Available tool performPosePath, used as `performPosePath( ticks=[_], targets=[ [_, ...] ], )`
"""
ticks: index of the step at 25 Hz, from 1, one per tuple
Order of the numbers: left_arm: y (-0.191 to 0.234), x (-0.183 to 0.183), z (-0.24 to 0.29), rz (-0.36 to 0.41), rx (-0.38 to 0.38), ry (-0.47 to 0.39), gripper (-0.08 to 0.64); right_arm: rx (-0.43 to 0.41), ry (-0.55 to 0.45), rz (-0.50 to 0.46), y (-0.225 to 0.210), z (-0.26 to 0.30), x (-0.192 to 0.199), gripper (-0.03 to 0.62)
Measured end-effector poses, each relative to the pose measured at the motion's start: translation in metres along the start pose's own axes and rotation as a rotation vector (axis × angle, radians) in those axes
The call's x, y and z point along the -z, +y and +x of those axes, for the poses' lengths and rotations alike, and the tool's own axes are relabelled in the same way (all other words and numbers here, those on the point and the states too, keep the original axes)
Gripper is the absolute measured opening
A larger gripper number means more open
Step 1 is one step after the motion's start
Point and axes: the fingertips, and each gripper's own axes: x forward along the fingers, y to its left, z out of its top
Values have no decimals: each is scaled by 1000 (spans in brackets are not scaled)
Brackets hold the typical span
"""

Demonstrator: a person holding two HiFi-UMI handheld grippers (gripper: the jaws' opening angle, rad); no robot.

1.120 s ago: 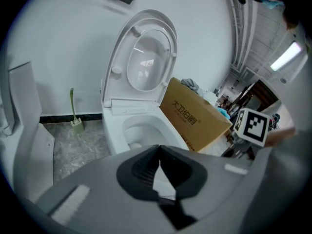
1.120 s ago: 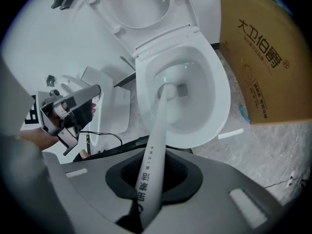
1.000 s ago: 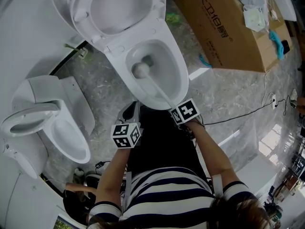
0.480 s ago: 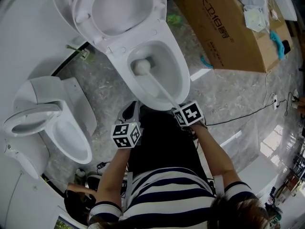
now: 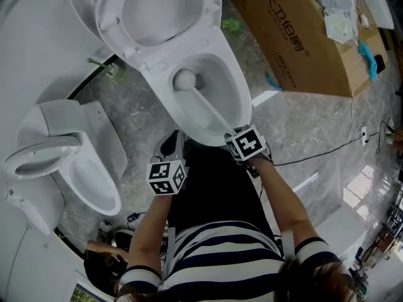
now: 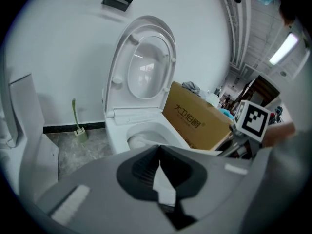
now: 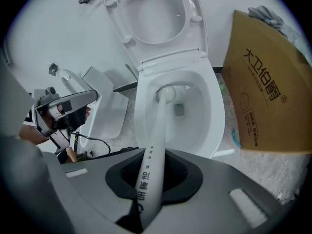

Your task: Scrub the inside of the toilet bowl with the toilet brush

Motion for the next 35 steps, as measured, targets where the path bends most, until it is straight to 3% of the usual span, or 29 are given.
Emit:
performPosePath(
  ticks=[11, 19, 26, 35],
  targets=[
    [-7, -3, 6, 10, 13, 1, 0, 63, -26, 64, -36, -4, -12, 57],
    [-14, -3, 7, 19, 28, 7, 0, 112, -51, 189, -54, -17, 5, 57],
    [-21, -2, 7, 28, 44, 9, 0, 156, -30, 235, -58, -27, 28, 57],
    [-21, 4, 2, -1, 57, 22, 0, 233, 99, 156, -53, -49, 68, 55]
  ],
)
